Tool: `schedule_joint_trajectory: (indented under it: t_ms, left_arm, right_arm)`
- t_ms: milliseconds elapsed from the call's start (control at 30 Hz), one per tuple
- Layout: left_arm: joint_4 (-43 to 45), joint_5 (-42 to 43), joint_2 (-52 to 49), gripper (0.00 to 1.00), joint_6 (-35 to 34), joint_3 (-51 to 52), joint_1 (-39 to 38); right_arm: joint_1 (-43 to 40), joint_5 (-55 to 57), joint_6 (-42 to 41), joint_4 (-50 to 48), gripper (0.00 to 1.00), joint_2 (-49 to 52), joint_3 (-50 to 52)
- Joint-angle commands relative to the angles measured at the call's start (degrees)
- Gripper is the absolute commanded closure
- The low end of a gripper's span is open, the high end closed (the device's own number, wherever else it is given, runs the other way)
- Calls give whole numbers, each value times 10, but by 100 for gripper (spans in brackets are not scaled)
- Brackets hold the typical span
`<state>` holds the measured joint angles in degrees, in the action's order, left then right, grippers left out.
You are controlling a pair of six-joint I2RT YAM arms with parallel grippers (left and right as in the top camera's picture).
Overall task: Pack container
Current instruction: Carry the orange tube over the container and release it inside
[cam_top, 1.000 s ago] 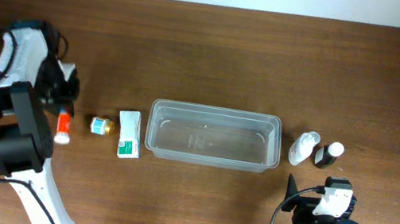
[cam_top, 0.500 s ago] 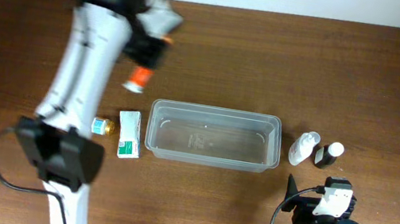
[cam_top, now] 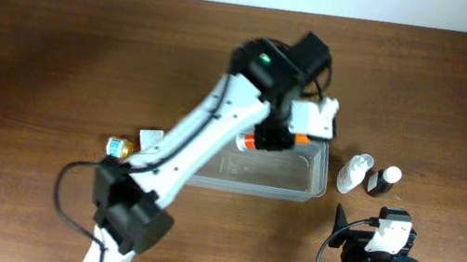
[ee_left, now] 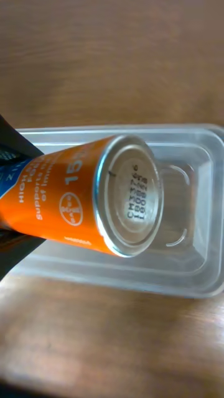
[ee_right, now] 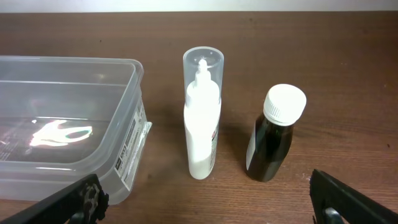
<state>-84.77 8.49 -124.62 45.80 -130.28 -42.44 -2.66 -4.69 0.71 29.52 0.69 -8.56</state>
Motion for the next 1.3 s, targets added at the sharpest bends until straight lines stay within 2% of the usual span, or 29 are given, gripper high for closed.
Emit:
schedule_joint_trajectory:
  t_ms: [0,100,267,600,667,767,800,833,1000,1267]
  left_arm:
    - [33,-7,-51,93,49,21,2]
    - [44,-6,-80,97,49,21,1]
    - [52,-6,-116,97,49,21,-5]
    - [104,-6,-164,82,54,21,-11]
    - [120,-6,-167,73,53,21,-11]
    - [126,-6,-168,64,49,21,-11]
    - [125,-8,-168,46,41,21,-11]
    - [125,-10,-168,0,34,21,-11]
    - [115,-10,-167,0,2,19,-10]
    - [27,-10,-140,0,-22,-45,-10]
  right_arm:
    - [-4,-7,3,0,1,-4,4]
    - [-4,-7,3,0,2,-4,4]
    - [-4,-7,3,0,2,-4,4]
    - [-4,-7,3,0,2,-4,4]
    - [-4,-7,3,0,2,-4,4]
    - [-4,-7,3,0,2,-4,4]
    - [-4,-7,3,0,2,-4,4]
    - [-4,-7,3,0,2,-4,4]
    - [-4,-7,3,0,2,-4,4]
    - [-4,-7,3,0,2,-4,4]
